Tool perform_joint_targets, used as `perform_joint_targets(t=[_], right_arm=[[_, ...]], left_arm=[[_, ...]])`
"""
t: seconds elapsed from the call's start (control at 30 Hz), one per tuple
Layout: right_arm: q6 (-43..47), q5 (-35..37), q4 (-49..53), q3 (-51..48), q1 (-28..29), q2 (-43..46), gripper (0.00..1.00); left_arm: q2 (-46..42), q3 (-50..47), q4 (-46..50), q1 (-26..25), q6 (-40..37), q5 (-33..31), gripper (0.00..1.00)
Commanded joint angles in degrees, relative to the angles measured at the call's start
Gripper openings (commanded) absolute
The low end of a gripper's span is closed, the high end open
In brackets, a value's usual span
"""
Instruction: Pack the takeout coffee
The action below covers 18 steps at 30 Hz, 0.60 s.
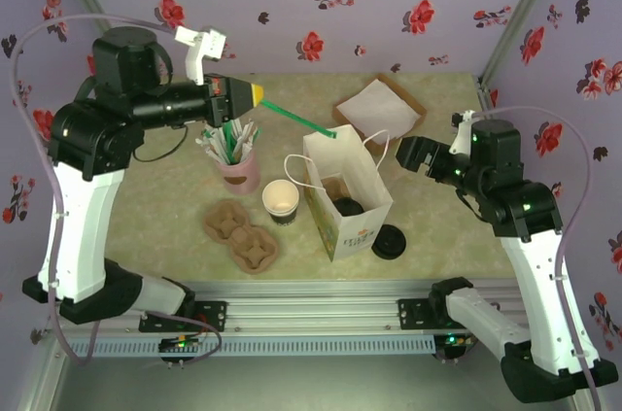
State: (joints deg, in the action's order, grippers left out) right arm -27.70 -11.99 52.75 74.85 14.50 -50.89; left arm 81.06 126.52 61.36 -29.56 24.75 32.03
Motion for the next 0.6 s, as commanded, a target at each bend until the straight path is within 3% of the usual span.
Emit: perform_joint_targets(t=[0.0,0.33,0.57], right_arm=[[-0.25,2.12,0.73,1.35,-0.42,1.38,0.99],[1.16,7.06,2.71,0.44,-0.40,3.08,0.99],[1.51,7.98,2.45,-1.58,-0.39,3.52,0.99]], left_arm=[[2.24,0.29,1.53,-2.13,-1.43,-2.13,0.00],[13.95,10.60,13.11,-13.90,-7.22,-22.92,0.00],[23.02,16.46,17.36,-20.42,-9.43,-33.50,0.00]])
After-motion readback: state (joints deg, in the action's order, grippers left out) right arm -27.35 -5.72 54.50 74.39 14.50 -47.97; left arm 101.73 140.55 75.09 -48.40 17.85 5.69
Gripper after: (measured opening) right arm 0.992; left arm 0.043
